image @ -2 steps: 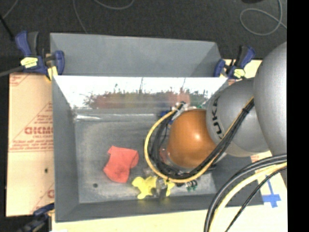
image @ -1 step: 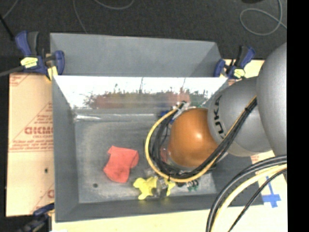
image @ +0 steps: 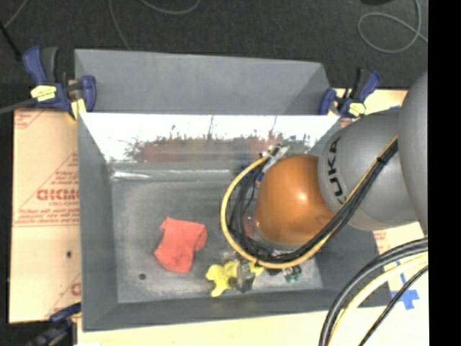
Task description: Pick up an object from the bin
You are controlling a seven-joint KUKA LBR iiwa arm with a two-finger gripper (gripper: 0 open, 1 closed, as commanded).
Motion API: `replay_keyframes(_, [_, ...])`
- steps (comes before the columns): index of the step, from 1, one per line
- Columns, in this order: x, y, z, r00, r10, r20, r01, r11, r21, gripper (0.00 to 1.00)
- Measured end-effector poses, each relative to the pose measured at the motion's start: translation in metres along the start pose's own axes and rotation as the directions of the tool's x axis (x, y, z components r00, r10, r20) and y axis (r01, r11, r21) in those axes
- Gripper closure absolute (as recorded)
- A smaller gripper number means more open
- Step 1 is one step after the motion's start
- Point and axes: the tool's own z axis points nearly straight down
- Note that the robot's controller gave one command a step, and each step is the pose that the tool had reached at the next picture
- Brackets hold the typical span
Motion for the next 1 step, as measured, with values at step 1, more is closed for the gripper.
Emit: replay_keyframes(1, [-0.0017, -0.0006, -0.0189, 1.000, 0.000, 0.006, 0.000, 1.000, 0.002, 1.00])
